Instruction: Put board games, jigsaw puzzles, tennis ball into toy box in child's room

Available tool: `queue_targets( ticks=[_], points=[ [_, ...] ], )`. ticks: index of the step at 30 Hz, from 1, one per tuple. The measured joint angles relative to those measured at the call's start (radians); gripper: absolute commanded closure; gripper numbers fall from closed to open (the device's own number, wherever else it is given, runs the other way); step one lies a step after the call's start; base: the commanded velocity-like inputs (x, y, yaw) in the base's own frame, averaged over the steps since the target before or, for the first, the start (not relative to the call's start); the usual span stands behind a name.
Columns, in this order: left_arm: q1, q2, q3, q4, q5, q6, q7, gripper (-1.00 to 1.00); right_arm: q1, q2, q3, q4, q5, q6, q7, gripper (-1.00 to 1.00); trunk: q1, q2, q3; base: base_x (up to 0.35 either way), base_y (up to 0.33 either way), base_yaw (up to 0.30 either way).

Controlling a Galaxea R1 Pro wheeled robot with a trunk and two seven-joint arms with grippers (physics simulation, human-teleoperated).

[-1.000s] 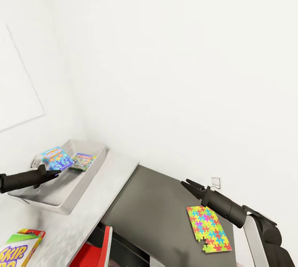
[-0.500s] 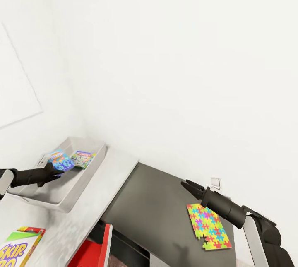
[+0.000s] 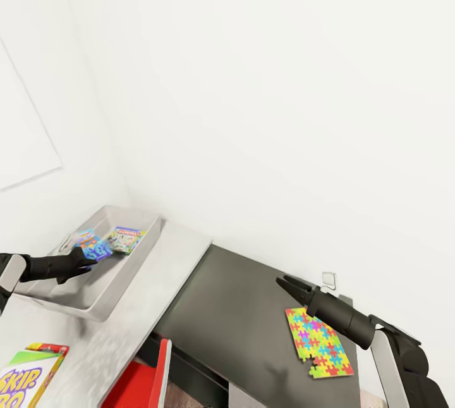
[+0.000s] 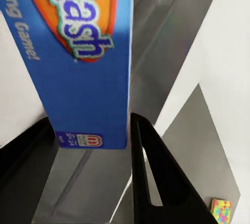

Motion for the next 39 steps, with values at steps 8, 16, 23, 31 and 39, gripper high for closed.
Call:
queue_targets(
  ticks=[8,16,23,31,39],
  points=[
    [-0.001,-0.012,0.014,0.000,0.006,-0.003,0.073,1.00,0.000,0.000,0.000,0.000,0.000,0.000,-0.004,-1.00,0.000,0.000,-0.013,0.000,0.000,0.000],
    [-0.001,-0.017,0.015,0.000,0.067,-0.004,0.120,1.00,0.000,0.000,0.000,0.000,0.000,0.000,-0.005,-1.00,0.000,0.000,-0.026,0.000,0.000,0.000],
    [-0.001,-0.022,0.016,0.000,0.080,-0.005,0.150,1.00,0.000,0.000,0.000,0.000,-0.001,-0.007,-0.006,-1.00,0.000,0.000,-0.037,0.000,0.000,0.000],
    [-0.001,-0.023,0.016,0.000,0.081,-0.006,0.154,1.00,0.000,0.000,0.000,0.000,-0.001,-0.019,-0.006,-1.00,0.000,0.000,-0.050,0.000,0.000,0.000],
    [-0.001,-0.023,0.016,0.000,0.081,-0.006,0.153,1.00,0.000,0.000,0.000,0.000,-0.001,-0.020,-0.006,-1.00,0.000,0.000,-0.063,0.000,0.000,0.000]
  ],
)
